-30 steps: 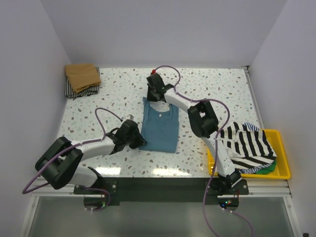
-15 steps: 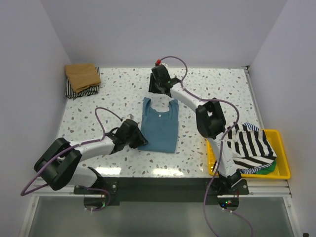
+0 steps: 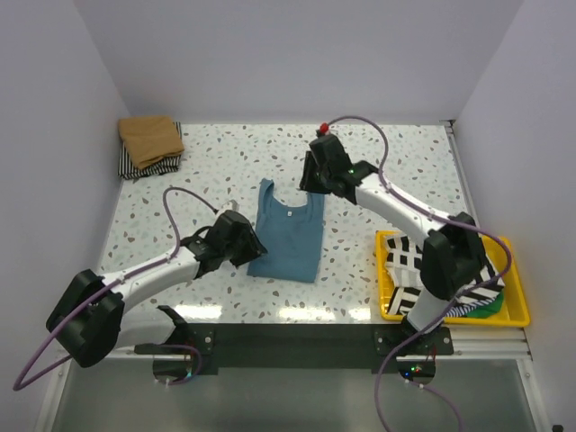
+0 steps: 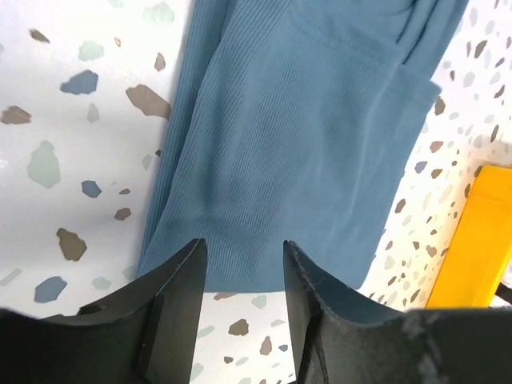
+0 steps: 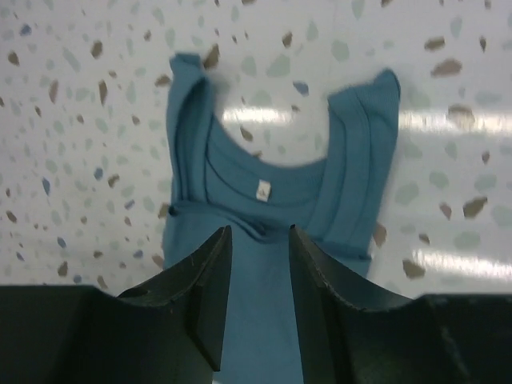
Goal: Fold and stack the tank tops
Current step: Fold the tank top
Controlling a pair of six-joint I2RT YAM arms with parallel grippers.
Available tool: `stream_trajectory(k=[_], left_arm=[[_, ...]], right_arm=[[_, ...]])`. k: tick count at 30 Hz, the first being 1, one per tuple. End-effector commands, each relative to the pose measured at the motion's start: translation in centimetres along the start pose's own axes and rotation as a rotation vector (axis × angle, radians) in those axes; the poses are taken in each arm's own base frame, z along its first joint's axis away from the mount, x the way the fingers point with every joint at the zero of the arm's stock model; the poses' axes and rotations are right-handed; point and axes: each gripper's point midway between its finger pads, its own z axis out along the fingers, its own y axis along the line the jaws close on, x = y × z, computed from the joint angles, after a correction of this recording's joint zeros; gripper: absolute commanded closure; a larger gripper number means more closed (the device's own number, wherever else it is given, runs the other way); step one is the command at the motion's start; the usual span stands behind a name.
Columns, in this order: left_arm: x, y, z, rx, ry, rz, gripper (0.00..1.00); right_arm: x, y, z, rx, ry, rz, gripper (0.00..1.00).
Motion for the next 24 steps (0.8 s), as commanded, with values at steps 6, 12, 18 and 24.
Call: stream_trajectory(k=[6,12,18,24], left_arm=[[-0.7,2.0,-2.0,-0.105,-0.008,0.158,0.45],[1.2,2.6,-1.4,-0.034,0.047,0.218,0.38],[2.7,3.6,-0.2,-0.037,0.092,0.219,0.39],[3.8,5.9,0.1,-0.102,0.113,0.192,0.46]], right_arm=[[14.1,-4.5,-7.0,0.028,0.222,0.058,0.6],[21.1,-4.2,-9.1,-0.014,0.342,0.076,0.56],[23.8,-4.5,-8.0,-0.016,0.378,0.156,0.56],[24.5,-4.5,-7.4,-0.016,0.382,0.2,0.55]])
